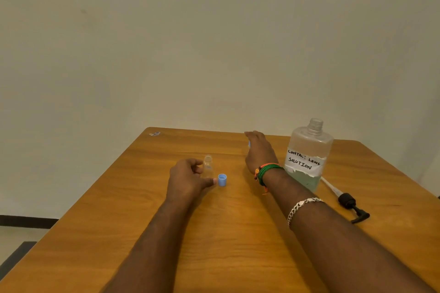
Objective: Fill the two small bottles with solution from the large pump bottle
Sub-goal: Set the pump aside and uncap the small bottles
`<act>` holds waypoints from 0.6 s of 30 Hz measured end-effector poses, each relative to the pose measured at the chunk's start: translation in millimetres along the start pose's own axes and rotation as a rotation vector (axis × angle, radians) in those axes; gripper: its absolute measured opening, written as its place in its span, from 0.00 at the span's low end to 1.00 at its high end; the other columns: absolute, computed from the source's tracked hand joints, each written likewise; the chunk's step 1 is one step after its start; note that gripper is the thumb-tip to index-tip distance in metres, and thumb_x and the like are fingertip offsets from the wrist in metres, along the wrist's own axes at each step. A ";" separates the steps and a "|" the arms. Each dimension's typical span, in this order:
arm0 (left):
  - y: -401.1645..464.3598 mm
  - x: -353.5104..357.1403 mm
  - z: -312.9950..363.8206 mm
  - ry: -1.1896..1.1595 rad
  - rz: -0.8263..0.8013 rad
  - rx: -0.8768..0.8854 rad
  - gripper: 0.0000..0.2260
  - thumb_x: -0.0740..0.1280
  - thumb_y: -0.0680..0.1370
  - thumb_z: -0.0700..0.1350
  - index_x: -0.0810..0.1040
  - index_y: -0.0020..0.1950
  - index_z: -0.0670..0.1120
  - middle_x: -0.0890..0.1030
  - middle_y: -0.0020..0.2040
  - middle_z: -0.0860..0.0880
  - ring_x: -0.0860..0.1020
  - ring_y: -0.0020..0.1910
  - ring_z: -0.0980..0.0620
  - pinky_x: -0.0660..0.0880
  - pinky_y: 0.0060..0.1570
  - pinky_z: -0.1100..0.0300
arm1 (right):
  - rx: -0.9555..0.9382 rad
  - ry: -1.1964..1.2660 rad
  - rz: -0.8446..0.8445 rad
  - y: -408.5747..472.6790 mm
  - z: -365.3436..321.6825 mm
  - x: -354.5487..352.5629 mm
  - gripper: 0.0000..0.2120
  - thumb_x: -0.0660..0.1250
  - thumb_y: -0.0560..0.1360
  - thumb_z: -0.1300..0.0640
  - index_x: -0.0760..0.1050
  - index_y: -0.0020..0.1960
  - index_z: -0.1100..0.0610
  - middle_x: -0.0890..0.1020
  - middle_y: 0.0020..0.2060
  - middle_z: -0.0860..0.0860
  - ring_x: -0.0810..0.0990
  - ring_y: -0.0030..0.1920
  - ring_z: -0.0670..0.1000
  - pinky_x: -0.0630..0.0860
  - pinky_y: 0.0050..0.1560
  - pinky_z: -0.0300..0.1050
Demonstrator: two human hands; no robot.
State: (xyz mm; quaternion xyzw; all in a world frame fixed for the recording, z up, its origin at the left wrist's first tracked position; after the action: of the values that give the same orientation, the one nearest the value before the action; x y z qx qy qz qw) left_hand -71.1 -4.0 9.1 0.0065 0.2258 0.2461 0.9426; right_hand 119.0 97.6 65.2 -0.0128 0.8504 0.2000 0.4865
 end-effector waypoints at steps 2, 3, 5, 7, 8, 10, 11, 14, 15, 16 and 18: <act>0.9 -1.4 2.1 0.004 -0.009 -0.001 0.41 0.87 0.65 0.46 0.76 0.77 0.47 0.83 0.55 0.50 0.82 0.52 0.54 0.84 0.54 0.54 | -0.029 -0.047 0.048 1.2 1.3 1.4 0.26 0.59 0.74 0.75 0.74 0.67 0.57 0.70 0.67 0.56 0.72 0.65 0.61 0.73 0.63 0.49; 1.2 -2.4 4.2 0.008 -0.015 0.001 0.45 0.88 0.64 0.47 0.74 0.79 0.47 0.82 0.55 0.50 0.82 0.52 0.54 0.83 0.52 0.55 | -0.041 -0.061 0.084 -0.7 1.7 0.5 0.24 0.60 0.73 0.75 0.77 0.63 0.57 0.72 0.62 0.56 0.74 0.62 0.60 0.75 0.59 0.49; 0.1 -5.8 8.4 0.031 -0.031 0.009 0.55 0.88 0.63 0.50 0.64 0.84 0.49 0.81 0.59 0.49 0.81 0.56 0.52 0.81 0.51 0.58 | -0.079 -0.064 0.137 -8.8 1.0 -1.7 0.20 0.61 0.73 0.76 0.79 0.58 0.57 0.73 0.57 0.55 0.75 0.57 0.58 0.76 0.54 0.49; -1.4 -11.2 12.6 0.023 -0.024 0.028 0.65 0.89 0.61 0.54 0.51 0.88 0.54 0.77 0.71 0.44 0.77 0.69 0.44 0.79 0.61 0.51 | -0.135 -0.049 0.178 -21.6 -2.6 -7.1 0.17 0.62 0.76 0.73 0.79 0.56 0.56 0.73 0.54 0.54 0.75 0.55 0.57 0.77 0.51 0.50; -2.3 -15.1 15.5 0.000 -0.011 0.048 0.69 0.89 0.60 0.55 0.45 0.88 0.56 0.71 0.78 0.42 0.72 0.76 0.41 0.76 0.68 0.46 | -0.162 -0.027 0.204 -28.9 -5.1 -11.2 0.14 0.62 0.78 0.70 0.79 0.56 0.56 0.73 0.54 0.54 0.75 0.54 0.56 0.78 0.49 0.50; -6.0 -24.8 23.4 0.003 0.062 0.108 0.70 0.88 0.59 0.59 0.41 0.86 0.61 0.62 0.84 0.44 0.65 0.81 0.39 0.72 0.73 0.39 | -0.204 0.037 0.251 -45.8 -9.6 -20.8 0.12 0.62 0.79 0.66 0.80 0.56 0.55 0.73 0.53 0.53 0.76 0.52 0.54 0.79 0.48 0.50; -9.3 -29.8 29.2 0.044 0.135 0.155 0.68 0.87 0.59 0.61 0.43 0.85 0.62 0.63 0.82 0.46 0.65 0.80 0.40 0.72 0.72 0.38 | -0.220 0.069 0.263 -55.0 -11.1 -25.9 0.12 0.63 0.79 0.65 0.80 0.57 0.54 0.73 0.53 0.52 0.77 0.51 0.53 0.79 0.48 0.48; -26.9 -36.5 54.0 0.066 0.388 0.564 0.48 0.82 0.63 0.63 0.64 0.77 0.56 0.73 0.62 0.53 0.71 0.61 0.52 0.75 0.58 0.52 | -0.261 0.149 0.250 -80.4 -11.7 -38.4 0.13 0.67 0.77 0.60 0.77 0.60 0.49 0.74 0.52 0.48 0.79 0.45 0.47 0.77 0.47 0.43; -35.8 -33.3 62.0 0.023 0.400 0.720 0.39 0.81 0.64 0.60 0.71 0.71 0.52 0.73 0.55 0.54 0.72 0.54 0.53 0.73 0.52 0.57 | -0.259 0.180 0.246 -86.8 -10.1 -41.4 0.13 0.69 0.77 0.59 0.77 0.60 0.49 0.75 0.52 0.47 0.79 0.43 0.45 0.76 0.46 0.42; -44.0 -27.5 68.1 -0.017 0.366 0.836 0.32 0.81 0.66 0.57 0.75 0.65 0.50 0.73 0.51 0.54 0.72 0.49 0.53 0.72 0.47 0.59 | -0.246 0.216 0.245 -91.4 -8.6 -43.9 0.13 0.70 0.75 0.58 0.77 0.59 0.49 0.77 0.51 0.47 0.79 0.42 0.44 0.77 0.45 0.41; -56.7 -10.3 74.5 -0.026 0.225 0.920 0.23 0.80 0.68 0.54 0.79 0.58 0.48 0.74 0.46 0.55 0.74 0.43 0.53 0.70 0.40 0.62 | -0.198 0.282 0.242 -97.0 -5.7 -47.0 0.13 0.74 0.73 0.56 0.79 0.56 0.50 0.79 0.47 0.47 0.80 0.40 0.43 0.78 0.44 0.40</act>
State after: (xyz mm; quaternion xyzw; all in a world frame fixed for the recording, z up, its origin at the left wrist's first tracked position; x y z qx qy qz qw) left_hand -21.0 -51.3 73.4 0.4508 0.2976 0.2211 0.8120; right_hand 160.1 -1.8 75.1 0.0138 0.8815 0.3360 0.3316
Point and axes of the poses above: each hand's wrist, its own y-axis towards the middle knuckle, its own x-axis out of the palm, z = x × y, the point moved 3 cm from there along y, towards the middle knuckle
